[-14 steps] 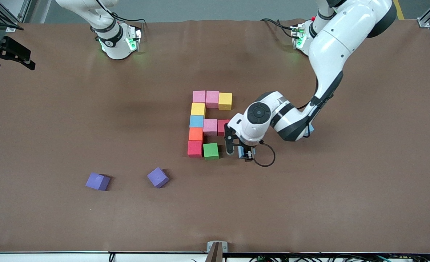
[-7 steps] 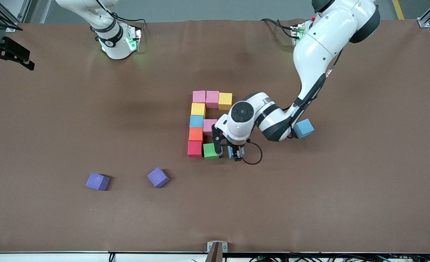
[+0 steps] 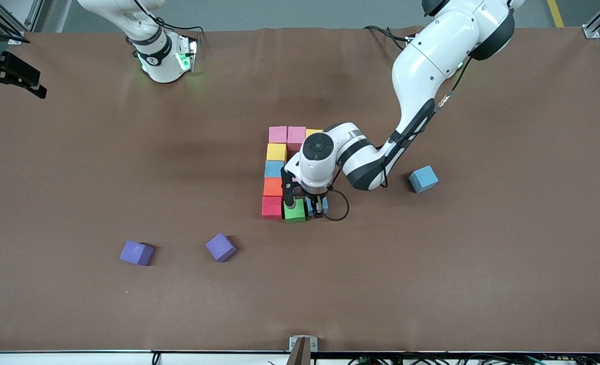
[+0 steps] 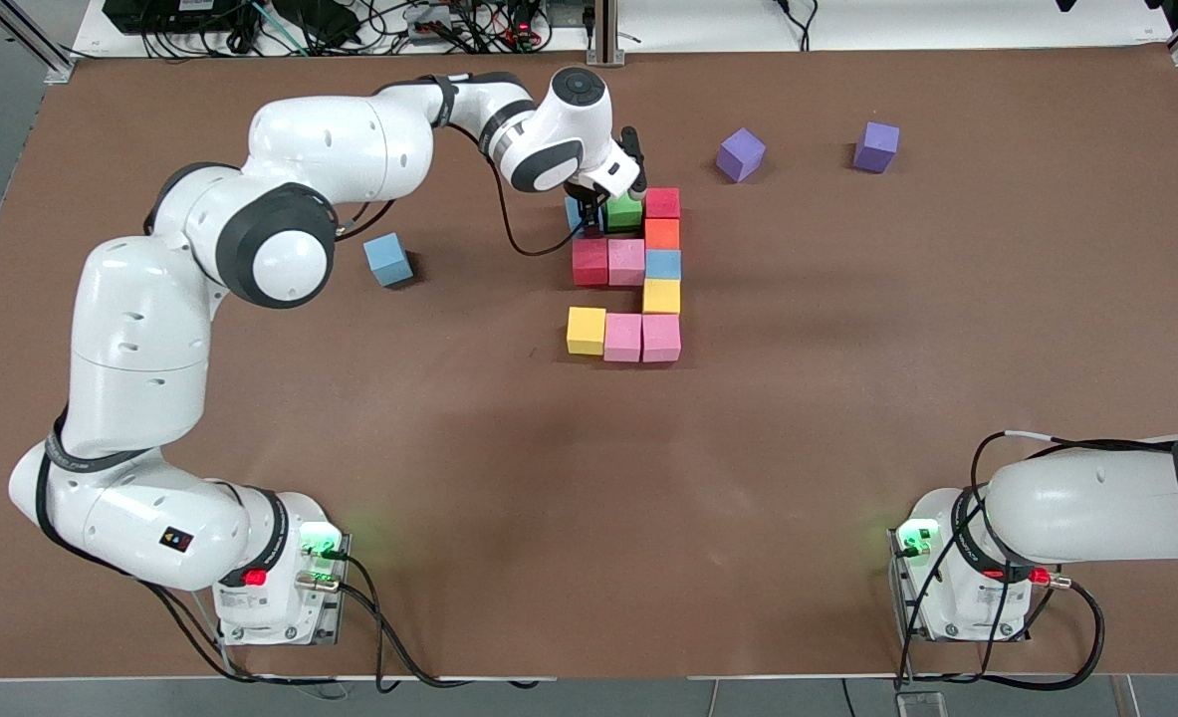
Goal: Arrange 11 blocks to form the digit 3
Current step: 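Carry the cyan cube with the left gripper toward the green cube, then lower the cyan cube beside the green cube with the left gripper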
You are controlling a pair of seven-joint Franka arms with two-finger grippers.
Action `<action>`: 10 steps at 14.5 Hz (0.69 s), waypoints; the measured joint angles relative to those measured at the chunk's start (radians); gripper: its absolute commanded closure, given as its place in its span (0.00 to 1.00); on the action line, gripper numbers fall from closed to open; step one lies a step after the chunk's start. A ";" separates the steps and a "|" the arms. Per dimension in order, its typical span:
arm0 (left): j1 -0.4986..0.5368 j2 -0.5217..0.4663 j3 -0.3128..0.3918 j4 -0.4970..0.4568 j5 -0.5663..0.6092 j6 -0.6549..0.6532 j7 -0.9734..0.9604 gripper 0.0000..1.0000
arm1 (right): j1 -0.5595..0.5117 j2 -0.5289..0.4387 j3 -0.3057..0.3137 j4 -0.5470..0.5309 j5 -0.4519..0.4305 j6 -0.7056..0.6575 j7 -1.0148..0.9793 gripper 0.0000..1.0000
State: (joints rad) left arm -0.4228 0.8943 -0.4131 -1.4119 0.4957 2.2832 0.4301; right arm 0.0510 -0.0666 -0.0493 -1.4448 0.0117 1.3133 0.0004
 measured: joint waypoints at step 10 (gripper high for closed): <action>-0.081 0.019 0.087 0.054 -0.004 -0.003 0.007 0.80 | 0.000 0.000 0.003 0.000 0.000 0.000 0.000 0.00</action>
State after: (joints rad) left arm -0.5036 0.9135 -0.3263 -1.3576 0.4919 2.2802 0.4373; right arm 0.0515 -0.0668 -0.0465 -1.4448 0.0117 1.3133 0.0004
